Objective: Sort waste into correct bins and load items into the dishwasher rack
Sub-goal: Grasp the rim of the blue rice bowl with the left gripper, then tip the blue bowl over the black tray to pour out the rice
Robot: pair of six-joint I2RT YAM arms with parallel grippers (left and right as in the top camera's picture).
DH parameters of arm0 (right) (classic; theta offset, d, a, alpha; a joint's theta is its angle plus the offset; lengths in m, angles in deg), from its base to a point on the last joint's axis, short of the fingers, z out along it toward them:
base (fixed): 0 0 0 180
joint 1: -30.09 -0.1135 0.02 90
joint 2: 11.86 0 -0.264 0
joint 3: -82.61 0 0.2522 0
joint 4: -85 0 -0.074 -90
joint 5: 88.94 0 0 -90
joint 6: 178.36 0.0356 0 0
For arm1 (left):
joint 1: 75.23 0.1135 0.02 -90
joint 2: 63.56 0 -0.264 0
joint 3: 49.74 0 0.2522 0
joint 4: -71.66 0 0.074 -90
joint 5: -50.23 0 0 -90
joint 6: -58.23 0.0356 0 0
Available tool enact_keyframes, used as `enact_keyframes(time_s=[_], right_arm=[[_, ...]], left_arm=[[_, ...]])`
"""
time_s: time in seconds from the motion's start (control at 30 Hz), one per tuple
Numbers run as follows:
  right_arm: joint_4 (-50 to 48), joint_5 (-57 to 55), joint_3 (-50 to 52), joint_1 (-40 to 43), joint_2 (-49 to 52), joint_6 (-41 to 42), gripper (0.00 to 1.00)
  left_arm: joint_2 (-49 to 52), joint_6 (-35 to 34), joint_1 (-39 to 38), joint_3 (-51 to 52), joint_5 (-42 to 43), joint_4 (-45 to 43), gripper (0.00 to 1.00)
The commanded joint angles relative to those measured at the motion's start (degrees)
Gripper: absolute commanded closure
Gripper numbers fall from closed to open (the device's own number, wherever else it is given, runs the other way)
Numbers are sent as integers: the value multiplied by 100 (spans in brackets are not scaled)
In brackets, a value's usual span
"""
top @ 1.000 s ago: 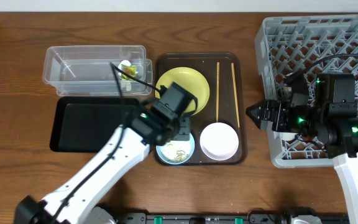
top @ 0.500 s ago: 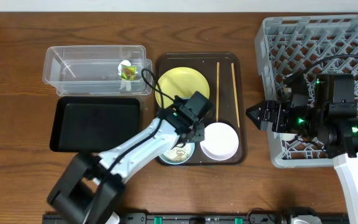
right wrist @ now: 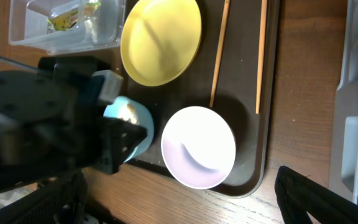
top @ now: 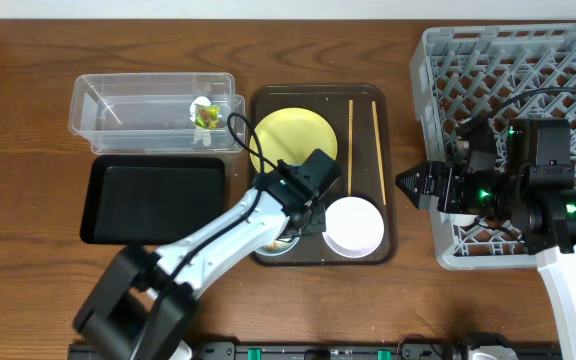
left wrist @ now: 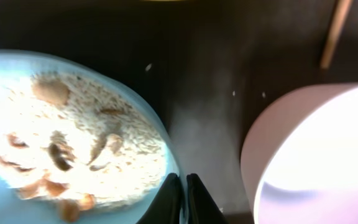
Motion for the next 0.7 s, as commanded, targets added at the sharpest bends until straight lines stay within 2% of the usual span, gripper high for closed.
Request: enact_keyframes(time_s=[0.0, 0.2, 0.33, 0.53, 0.67], right_arm=[[-15, 20, -79, -57, -7, -76, 6], [-13, 22, -79, -57, -7, -76, 5], [-9, 22, -79, -57, -7, -76, 6], [26, 20, -81, -57, -7, -76, 5], [22, 20, -79, -57, -7, -76, 5]], left_arm=[[-535, 162, 9, -114, 57, 201, 94], [-1469, 686, 195, -118, 90, 603, 94], [-2096, 1036, 730, -118, 323, 870, 94], [-2625, 1937, 2461, -107, 1469, 1440, 94], [-2522, 2966, 3921, 83, 3121, 1377, 94]])
